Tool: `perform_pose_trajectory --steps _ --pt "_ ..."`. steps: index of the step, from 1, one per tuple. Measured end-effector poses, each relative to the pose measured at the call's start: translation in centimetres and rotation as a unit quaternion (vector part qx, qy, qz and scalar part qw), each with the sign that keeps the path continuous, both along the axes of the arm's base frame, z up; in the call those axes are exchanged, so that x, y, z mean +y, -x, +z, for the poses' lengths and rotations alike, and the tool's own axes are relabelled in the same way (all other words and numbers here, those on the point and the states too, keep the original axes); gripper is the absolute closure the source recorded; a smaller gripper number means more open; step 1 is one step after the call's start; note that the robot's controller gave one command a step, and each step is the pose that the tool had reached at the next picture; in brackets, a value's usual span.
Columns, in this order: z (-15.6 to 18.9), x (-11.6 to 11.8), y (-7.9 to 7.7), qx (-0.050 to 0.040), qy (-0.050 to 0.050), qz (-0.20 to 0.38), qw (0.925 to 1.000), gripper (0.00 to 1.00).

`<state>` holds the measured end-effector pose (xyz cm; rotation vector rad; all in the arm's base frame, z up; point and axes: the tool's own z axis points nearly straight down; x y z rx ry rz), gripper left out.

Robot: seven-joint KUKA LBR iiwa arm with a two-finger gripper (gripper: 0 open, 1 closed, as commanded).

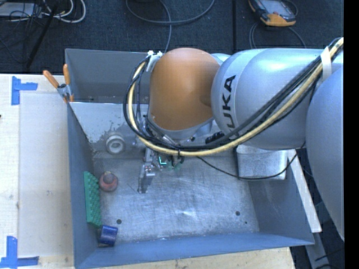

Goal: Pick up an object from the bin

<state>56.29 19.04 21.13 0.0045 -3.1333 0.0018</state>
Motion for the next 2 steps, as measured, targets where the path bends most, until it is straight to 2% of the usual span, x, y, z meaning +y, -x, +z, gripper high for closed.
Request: perform_pose_trajectory --steps 1,2 --pt "-14.4 5.4 -0.5 -0.0046 -0.001 -0.068 0.9977 0.00" --pt "-11.0 2.8 -2.2 -0.0058 0.000 -0.088 0.9961 0.00"
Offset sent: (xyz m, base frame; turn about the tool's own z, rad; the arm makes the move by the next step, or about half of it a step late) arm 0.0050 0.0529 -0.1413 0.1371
